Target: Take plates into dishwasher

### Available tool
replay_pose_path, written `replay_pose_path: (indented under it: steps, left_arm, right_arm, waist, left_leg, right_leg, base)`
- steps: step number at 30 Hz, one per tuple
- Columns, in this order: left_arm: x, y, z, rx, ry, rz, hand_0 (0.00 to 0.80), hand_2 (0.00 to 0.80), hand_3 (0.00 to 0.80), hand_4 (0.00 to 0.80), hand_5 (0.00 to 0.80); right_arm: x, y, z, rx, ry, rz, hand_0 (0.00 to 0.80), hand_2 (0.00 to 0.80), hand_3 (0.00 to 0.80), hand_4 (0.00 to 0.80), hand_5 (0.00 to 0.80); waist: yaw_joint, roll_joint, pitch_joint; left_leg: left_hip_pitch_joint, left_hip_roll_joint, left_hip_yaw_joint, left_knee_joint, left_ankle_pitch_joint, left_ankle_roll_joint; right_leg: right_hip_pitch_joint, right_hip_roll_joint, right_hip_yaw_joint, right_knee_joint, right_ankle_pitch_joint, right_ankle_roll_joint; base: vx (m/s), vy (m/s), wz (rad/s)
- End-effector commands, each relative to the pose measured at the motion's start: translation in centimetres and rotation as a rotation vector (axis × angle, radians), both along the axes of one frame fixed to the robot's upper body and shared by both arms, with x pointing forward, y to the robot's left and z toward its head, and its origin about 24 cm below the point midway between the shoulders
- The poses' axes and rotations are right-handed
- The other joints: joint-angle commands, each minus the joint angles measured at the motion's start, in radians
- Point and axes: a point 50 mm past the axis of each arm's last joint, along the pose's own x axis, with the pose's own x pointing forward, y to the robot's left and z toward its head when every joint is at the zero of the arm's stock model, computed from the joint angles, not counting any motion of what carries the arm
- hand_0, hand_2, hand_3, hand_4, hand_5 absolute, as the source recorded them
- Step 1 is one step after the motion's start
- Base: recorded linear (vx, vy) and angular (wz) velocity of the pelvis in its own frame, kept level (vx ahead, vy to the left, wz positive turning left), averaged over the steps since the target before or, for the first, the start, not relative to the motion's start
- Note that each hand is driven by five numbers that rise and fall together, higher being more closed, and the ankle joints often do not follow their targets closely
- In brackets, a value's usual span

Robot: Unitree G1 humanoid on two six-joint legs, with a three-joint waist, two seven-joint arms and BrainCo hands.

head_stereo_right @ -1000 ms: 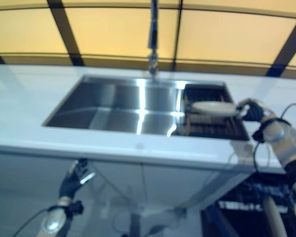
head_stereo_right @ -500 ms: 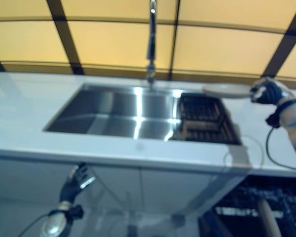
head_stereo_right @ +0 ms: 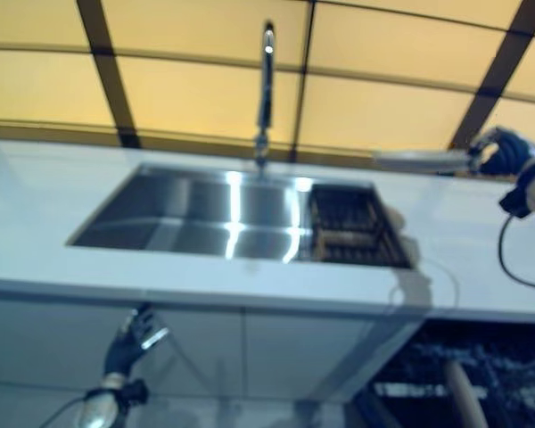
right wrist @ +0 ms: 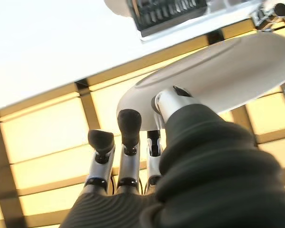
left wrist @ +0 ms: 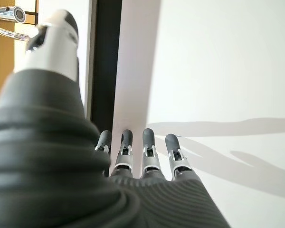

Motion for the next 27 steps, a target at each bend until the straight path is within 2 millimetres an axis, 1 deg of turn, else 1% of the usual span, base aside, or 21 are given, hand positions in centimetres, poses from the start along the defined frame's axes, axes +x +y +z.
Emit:
replay_pose_path:
  steps: [1,2,6,8,10,11,12,14,16,18,19,21,22,23,24,25,26,27]
  left_arm:
    - [2.0,-0.1,3.2,0.050,-0.167,-0.050,0.000,0.000,0.000,0.000,0.000]
    - [2.1,-0.1,3.3,0.051,-0.169,-0.047,0.000,0.000,0.000,0.000,0.000]
    - [2.8,-0.1,3.9,0.056,-0.198,-0.045,0.000,0.000,0.000,0.000,0.000]
    - [3.0,-0.2,4.3,0.054,-0.215,-0.043,0.000,0.000,0.000,0.000,0.000]
    - [3.5,-0.3,4.8,0.050,-0.238,-0.044,0.000,0.000,0.000,0.000,0.000]
    - [3.6,-0.4,5.0,0.050,-0.246,-0.049,0.000,0.000,0.000,0.000,0.000]
    - [3.7,-0.4,5.2,0.055,-0.253,-0.053,0.000,0.000,0.000,0.000,0.000]
    - [3.8,-0.4,5.2,0.062,-0.259,-0.046,0.000,0.000,0.000,0.000,0.000]
    - [3.8,-0.2,5.3,0.063,-0.257,-0.029,0.000,0.000,0.000,0.000,0.000]
    - [3.8,0.0,5.2,0.062,-0.249,-0.010,0.000,0.000,0.000,0.000,0.000]
    - [3.7,0.1,5.1,0.061,-0.245,-0.001,0.000,0.000,0.000,0.000,0.000]
    - [3.7,0.7,5.3,0.072,-0.238,0.023,0.000,0.000,0.000,0.000,0.000]
    - [3.7,1.1,5.4,0.074,-0.236,0.033,0.000,0.000,0.000,0.000,0.000]
    - [3.8,1.6,5.5,0.075,-0.234,0.051,0.000,0.000,0.000,0.000,0.000]
    - [3.9,1.8,5.6,0.075,-0.234,0.060,0.000,0.000,0.000,0.000,0.000]
    - [3.9,2.1,5.8,0.077,-0.234,0.069,0.000,0.000,0.000,0.000,0.000]
    - [3.8,2.5,5.9,0.079,-0.232,0.084,0.000,0.000,0.000,0.000,0.000]
    - [3.8,2.7,5.9,0.077,-0.230,0.091,0.000,0.000,0.000,0.000,0.000]
  right_arm:
    - [-1.8,-1.6,3.5,0.031,-0.092,-0.063,0.800,0.800,0.800,0.800,0.800]
    - [-1.9,-1.7,3.3,0.045,-0.090,-0.065,0.800,0.800,0.800,0.800,0.800]
    - [-2.6,-3.1,2.4,0.099,-0.073,-0.095,0.800,0.800,0.800,0.800,0.800]
    - [-3.0,-3.6,1.9,0.123,-0.068,-0.104,0.800,0.800,0.800,0.800,0.800]
    - [-3.4,-4.3,1.2,0.139,-0.064,-0.123,0.800,0.800,0.800,0.800,0.800]
    - [-3.6,-4.7,0.9,0.150,-0.068,-0.127,0.800,0.800,0.800,0.800,0.800]
    - [-3.8,-4.8,0.6,0.162,-0.071,-0.130,0.800,0.800,0.800,0.800,0.800]
    - [-3.8,-5.0,0.0,0.187,-0.077,-0.123,0.800,0.800,0.800,0.800,0.800]
    - [-4.0,-5.2,-0.9,0.209,-0.074,-0.123,0.800,0.800,0.800,0.800,0.800]
    - [-4.3,-5.4,-2.0,0.224,-0.057,-0.120,0.800,0.800,0.800,0.800,0.800]
    - [-4.4,-5.4,-2.4,0.229,-0.056,-0.120,0.800,0.800,0.800,0.800,0.800]
    - [-4.4,-5.3,-3.3,0.257,-0.071,-0.115,0.800,0.800,0.800,0.800,0.800]
    - [-4.4,-5.1,-3.4,0.269,-0.079,-0.110,0.800,0.800,0.800,0.800,0.800]
    - [-4.4,-4.9,-3.8,0.275,-0.084,-0.109,0.800,0.800,0.800,0.800,0.800]
    - [-4.3,-4.8,-4.0,0.282,-0.089,-0.109,0.800,0.800,0.800,0.800,0.800]
    - [-4.4,-4.9,-4.1,0.286,-0.095,-0.112,0.800,0.800,0.800,0.800,0.800]
    - [-4.5,-4.9,-4.4,0.297,-0.107,-0.115,0.800,0.800,0.800,0.800,0.800]
    - [-4.6,-5.0,-4.4,0.301,-0.111,-0.116,0.800,0.800,0.800,0.800,0.800]
  waist:
    - [-0.020,-0.057,-0.031]
    - [-0.024,-0.053,-0.031]
    - [-0.043,-0.054,-0.020]
    - [-0.051,-0.049,-0.011]
    - [-0.060,-0.051,0.002]
    - [-0.066,-0.047,0.008]
    - [-0.067,-0.048,0.012]
    - [-0.073,-0.048,0.021]
    - [-0.084,-0.048,0.027]
    - [-0.097,-0.050,0.029]
    - [-0.101,-0.050,0.030]
    - [-0.109,-0.054,0.041]
    - [-0.109,-0.054,0.046]
    - [-0.103,-0.054,0.049]
    - [-0.093,-0.050,0.052]
    - [-0.086,-0.045,0.054]
    - [-0.067,-0.033,0.053]
    - [-0.058,-0.027,0.052]
  left_leg:
    - [0.049,0.044,-0.009,-0.002,-0.037,-0.001]
    - [0.056,0.045,-0.005,-0.002,-0.051,-0.001]
    - [0.055,0.032,0.011,-0.002,-0.053,0.007]
    - [0.065,0.028,0.016,-0.002,-0.070,0.011]
    - [0.063,0.017,0.025,-0.002,-0.062,0.019]
    - [0.071,0.015,0.029,-0.002,-0.077,0.023]
    - [0.072,0.012,0.034,-0.002,-0.080,0.025]
    - [0.075,0.008,0.043,0.003,-0.082,0.030]
    - [0.084,0.002,0.050,0.006,-0.090,0.037]
    - [0.092,-0.006,0.067,0.005,-0.096,0.040]
    - [0.094,-0.008,0.072,0.002,-0.096,0.040]
    - [0.099,-0.016,0.093,-0.002,-0.100,0.040]
    - [0.094,-0.019,0.107,-0.002,-0.097,0.045]
    - [0.080,-0.025,0.128,-0.002,-0.090,0.054]
    - [0.064,-0.026,0.144,-0.002,-0.077,0.062]
    - [0.050,-0.025,0.153,-0.002,-0.066,0.068]
    - [0.022,-0.020,0.176,0.002,-0.050,0.079]
    - [0.009,-0.016,0.185,0.006,-0.044,0.083]
  right_leg:
    - [0.021,-0.075,0.005,0.001,0.035,0.068]
    - [0.024,-0.076,0.006,0.001,0.028,0.072]
    - [0.003,-0.096,0.024,0.001,0.051,0.083]
    - [0.003,-0.103,0.033,0.004,0.048,0.091]
    - [-0.011,-0.117,0.049,0.010,0.064,0.097]
    - [-0.010,-0.121,0.052,0.013,0.059,0.104]
    - [-0.014,-0.126,0.053,0.014,0.063,0.109]
    - [-0.027,-0.139,0.050,0.018,0.080,0.120]
    - [-0.040,-0.150,0.059,0.022,0.099,0.134]
    - [-0.064,-0.163,0.062,0.016,0.136,0.150]
    - [-0.073,-0.167,0.057,0.013,0.152,0.154]
    - [-0.116,-0.173,0.033,0.036,0.209,0.160]
    - [-0.126,-0.173,0.012,0.066,0.210,0.159]
    - [-0.138,-0.172,-0.011,0.111,0.208,0.156]
    - [-0.141,-0.174,-0.025,0.171,0.196,0.150]
    - [-0.138,-0.173,-0.036,0.201,0.185,0.142]
    - [-0.117,-0.174,-0.057,0.261,0.148,0.122]
    - [-0.107,-0.177,-0.067,0.286,0.136,0.115]
  base:
    - [-0.028,0.074,-0.08]
    - [0.002,0.072,-0.06]
    - [-0.081,0.090,-0.13]
    - [-0.036,0.099,-0.07]
    - [-0.089,0.118,-0.07]
    - [-0.093,0.105,-0.11]
    - [-0.040,0.080,-0.07]
    - [-0.032,0.073,-0.09]
    - [0.024,0.073,-0.14]
    - [0.055,0.050,-0.10]
    - [0.024,0.021,-0.17]
    - [-0.055,0.005,-0.28]
    - [-0.198,-0.001,-0.35]
    - [-0.273,0.009,-0.43]
    - [-0.283,0.014,-0.55]
    - [-0.290,0.023,-0.75]
    - [-0.249,0.019,-0.77]
    - [-0.251,0.019,-0.67]
